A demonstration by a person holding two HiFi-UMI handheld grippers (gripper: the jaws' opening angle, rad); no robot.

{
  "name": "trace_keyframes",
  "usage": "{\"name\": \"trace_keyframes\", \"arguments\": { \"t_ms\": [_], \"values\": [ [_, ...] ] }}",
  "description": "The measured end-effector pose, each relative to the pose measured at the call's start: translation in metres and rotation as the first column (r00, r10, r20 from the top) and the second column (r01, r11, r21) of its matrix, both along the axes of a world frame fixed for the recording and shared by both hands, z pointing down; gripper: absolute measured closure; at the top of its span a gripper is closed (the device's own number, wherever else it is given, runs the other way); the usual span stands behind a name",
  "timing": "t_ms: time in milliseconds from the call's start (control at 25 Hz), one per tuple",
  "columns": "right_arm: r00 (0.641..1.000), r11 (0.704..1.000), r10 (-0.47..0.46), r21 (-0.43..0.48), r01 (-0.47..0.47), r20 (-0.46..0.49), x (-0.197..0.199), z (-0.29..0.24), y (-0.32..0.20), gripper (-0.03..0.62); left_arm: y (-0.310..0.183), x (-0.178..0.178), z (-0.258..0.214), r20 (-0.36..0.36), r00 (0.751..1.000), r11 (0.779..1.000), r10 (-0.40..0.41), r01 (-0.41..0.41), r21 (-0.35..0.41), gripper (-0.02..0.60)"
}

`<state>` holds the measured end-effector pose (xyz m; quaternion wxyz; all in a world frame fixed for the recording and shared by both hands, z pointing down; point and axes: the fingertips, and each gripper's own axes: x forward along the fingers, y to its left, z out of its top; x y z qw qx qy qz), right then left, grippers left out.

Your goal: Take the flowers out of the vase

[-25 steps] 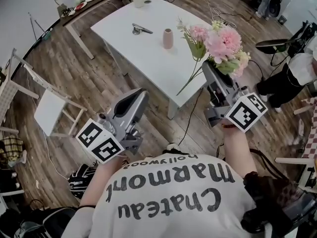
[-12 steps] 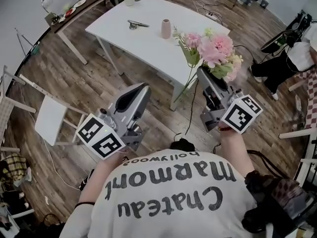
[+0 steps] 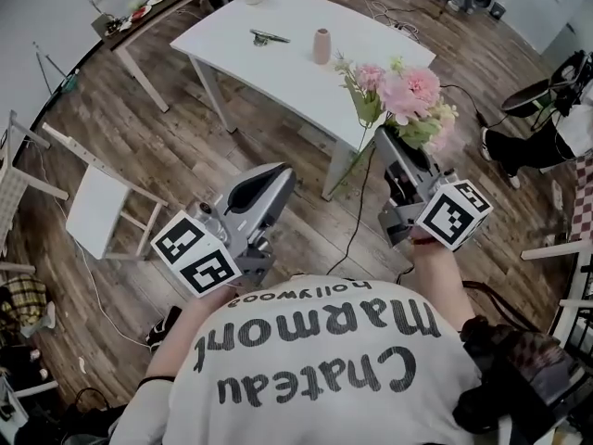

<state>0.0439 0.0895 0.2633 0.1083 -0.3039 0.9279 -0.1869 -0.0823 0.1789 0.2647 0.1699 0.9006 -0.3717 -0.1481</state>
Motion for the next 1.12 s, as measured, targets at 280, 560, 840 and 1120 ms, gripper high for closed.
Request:
{"name": "trace_keyframes", "arguments": {
  "t_ms": [280,560,840,1120],
  "values": [
    [0.997,0.999,-0.041,0.001,0.041,-0.069,0.000,-0.006,0.002,0.539,0.004,-0.007,-0.004,-0.021,0.997,0.998,-0.069,0.069,-0.012,0.578],
    [0.996,1.000,0.000,-0.005,-0.001,-0.090,0.044,0.000,0.007,0.538,0.016,0.012,0.011,-0.030,0.994,0.994,-0.105,0.104,-0.031,0.578],
    [0.997,1.000,0.024,0.015,-0.023,-0.074,0.062,-0.007,0.015,0.538,0.024,0.022,0.008,-0.027,0.994,0.995,-0.103,0.102,-0.019,0.578],
    [0.998,1.000,0.012,0.016,-0.011,-0.065,0.079,-0.009,0.026,0.539,0.035,0.044,0.005,-0.017,0.995,0.995,-0.099,0.099,-0.018,0.578]
  ]
}}
